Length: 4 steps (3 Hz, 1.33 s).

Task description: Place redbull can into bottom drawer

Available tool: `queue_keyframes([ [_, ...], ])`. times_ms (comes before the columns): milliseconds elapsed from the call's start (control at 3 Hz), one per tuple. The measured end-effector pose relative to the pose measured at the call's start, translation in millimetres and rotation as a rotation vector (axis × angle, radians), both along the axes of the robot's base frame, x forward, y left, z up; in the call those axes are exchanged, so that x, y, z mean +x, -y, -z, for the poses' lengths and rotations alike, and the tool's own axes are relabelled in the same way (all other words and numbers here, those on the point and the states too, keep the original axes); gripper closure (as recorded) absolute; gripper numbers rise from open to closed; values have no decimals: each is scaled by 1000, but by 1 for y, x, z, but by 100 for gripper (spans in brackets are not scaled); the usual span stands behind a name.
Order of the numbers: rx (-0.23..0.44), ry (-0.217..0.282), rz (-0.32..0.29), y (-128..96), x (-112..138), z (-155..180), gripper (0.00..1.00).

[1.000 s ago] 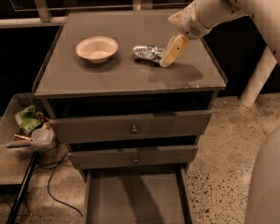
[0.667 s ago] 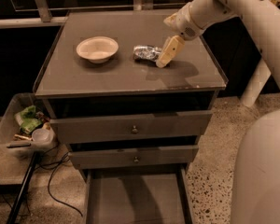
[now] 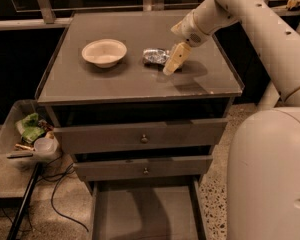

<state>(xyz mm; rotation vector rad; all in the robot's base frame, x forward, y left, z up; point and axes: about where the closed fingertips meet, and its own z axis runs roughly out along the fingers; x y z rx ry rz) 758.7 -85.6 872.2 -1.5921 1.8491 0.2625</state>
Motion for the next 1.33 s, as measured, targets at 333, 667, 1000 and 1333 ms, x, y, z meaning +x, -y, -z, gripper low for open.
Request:
queue_keyframes([
  [333,-3,-25,9,-1,6,12,0],
  [667,-3,-48,23,1,8,23,0],
  [1000,-3,-49,23,1,8,24,18],
  [1333,-3,-49,23,1,8,24,41],
])
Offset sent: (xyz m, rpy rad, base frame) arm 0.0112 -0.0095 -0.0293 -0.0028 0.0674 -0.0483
